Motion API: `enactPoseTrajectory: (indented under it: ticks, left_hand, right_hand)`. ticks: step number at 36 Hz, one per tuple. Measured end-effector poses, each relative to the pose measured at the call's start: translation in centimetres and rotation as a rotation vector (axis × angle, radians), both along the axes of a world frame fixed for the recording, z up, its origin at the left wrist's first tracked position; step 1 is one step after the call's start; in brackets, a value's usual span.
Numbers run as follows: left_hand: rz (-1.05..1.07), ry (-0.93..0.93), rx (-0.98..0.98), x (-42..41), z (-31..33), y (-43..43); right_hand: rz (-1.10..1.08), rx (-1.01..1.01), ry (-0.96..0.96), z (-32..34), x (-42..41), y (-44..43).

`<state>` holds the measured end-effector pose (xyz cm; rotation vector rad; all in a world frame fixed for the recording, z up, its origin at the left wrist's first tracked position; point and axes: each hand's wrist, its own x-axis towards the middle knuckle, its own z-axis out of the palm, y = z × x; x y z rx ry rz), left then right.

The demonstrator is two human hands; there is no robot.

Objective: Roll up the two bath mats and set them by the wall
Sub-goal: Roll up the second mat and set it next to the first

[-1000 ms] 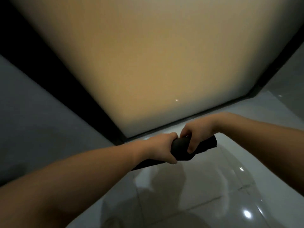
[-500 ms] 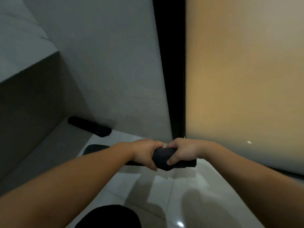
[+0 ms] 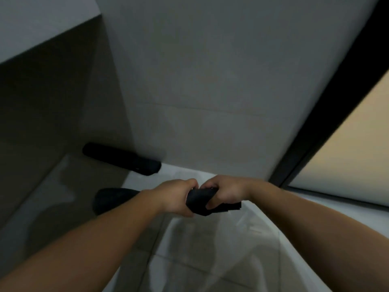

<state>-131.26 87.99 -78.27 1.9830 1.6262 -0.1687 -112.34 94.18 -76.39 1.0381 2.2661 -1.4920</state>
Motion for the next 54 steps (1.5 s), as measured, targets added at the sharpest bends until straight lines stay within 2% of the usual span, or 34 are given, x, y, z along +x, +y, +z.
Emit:
enactPoseTrajectory:
  ticks: [4, 13, 18, 21, 23, 26, 29, 31, 33, 36, 40, 44, 48, 52, 54]
  left_hand:
    - [0.053, 0.063, 0.08, -4.8, -0.6, -0.7]
    - [0.375, 0.013, 0.348, -12.8, -1.7, -2.8]
    - [0.838, -0.075, 0.317, -14.2, -2.7, -4.3]
    - [1.172, -0.146, 0.174, -14.3, -3.5, -4.8]
    - [1.353, -0.312, 0.106, -14.3, -3.9, -4.5]
    - [1.54, -0.757, 0.149, -14.1, -4.4, -3.2]
    - [1.635, -1.156, 0.19, -13.7, -5.4, -2.0]
    - [1.651, -1.291, 0.231, -13.5, -5.9, -1.6]
    - [1.649, -1.337, 0.27, -13.7, -6.8, -1.4]
    - [1.709, -1.336, 0.265, -14.0, -8.3, -1.1]
    - [1.854, -1.281, 0.179, -14.8, -10.7, 0.1]
    - [1.923, -1.257, 0.227, -17.0, -13.2, 1.3]
    - [1.911, -1.172, 0.292, -19.7, -14.7, 2.8]
    - [1.882, -1.08, 0.267, -21.8, -16.2, 3.6]
    - [1.893, -1.068, 0.277, -22.5, -16.8, 4.1]
  right_hand:
    - [0.005, 0.004, -0.009, -0.7, -5.2, 0.4]
    - [-0.037, -0.028, 0.106, -5.3, -12.5, 2.5]
    - [-0.102, -0.027, 0.224, -7.3, -15.6, 3.6]
    - [-0.176, -0.098, 0.298, -8.3, -17.2, 3.0]
    - [-0.211, -0.187, 0.33, -8.8, -18.2, 2.8]
    - [-0.226, -0.276, 0.395, -9.3, -19.4, 2.9]
    - [-0.211, -0.374, 0.434, -10.1, -20.0, 3.2]
    - [-0.198, -0.44, 0.43, -10.9, -20.4, 3.7]
    - [-0.202, -0.464, 0.406, -11.9, -20.9, 4.2]
    - [-0.204, -0.422, 0.377, -13.6, -21.9, 4.5]
    - [-0.089, -0.316, 0.374, -15.6, -23.5, 5.0]
    - [0.025, -0.145, 0.38, -17.3, -25.1, 5.9]
    - [0.149, 0.291, 0.38, -18.7, -26.4, 6.4]
    - [0.372, 0.477, 0.266, -20.2, -26.6, 6.3]
    - [0.415, 0.556, 0.278, -20.5, -26.8, 6.3]
